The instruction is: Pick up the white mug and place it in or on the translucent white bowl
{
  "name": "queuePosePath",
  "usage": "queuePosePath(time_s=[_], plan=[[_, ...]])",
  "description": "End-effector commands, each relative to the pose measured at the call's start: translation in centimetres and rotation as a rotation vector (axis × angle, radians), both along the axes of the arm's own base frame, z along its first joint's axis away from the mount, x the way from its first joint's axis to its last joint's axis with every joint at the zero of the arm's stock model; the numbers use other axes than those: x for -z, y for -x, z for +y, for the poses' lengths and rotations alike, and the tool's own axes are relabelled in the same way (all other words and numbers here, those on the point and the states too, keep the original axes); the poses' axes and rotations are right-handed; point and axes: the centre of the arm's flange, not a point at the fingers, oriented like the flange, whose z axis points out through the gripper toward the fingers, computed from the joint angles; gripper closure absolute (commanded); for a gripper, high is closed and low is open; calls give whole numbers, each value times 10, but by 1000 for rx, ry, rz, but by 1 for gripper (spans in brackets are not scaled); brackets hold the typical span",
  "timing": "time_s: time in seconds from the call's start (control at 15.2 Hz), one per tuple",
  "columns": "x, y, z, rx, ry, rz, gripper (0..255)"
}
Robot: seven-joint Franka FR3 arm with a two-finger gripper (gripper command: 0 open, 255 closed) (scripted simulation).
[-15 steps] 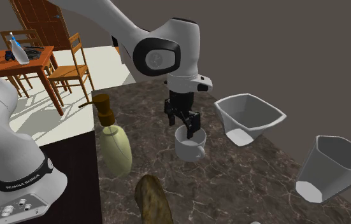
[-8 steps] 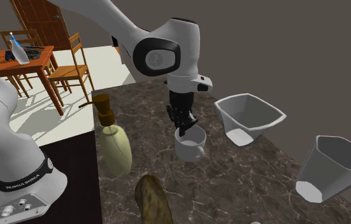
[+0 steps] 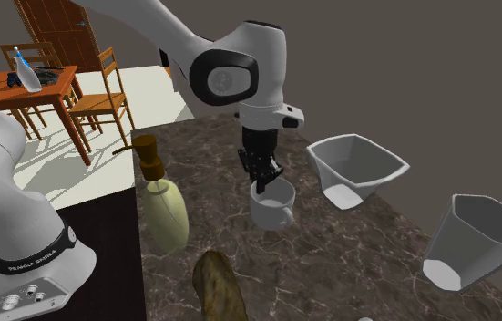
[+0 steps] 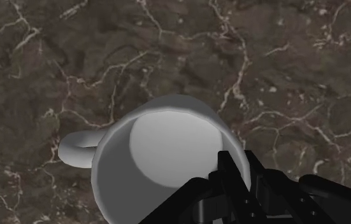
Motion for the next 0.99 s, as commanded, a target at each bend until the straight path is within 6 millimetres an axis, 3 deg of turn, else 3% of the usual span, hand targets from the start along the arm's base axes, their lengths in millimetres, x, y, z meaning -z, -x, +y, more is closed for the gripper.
queuePosePath(time_s=[0.0, 0.92], plan=[[-9, 0, 0, 0, 0, 0, 255], [-83, 0, 0, 0, 0, 0, 255]])
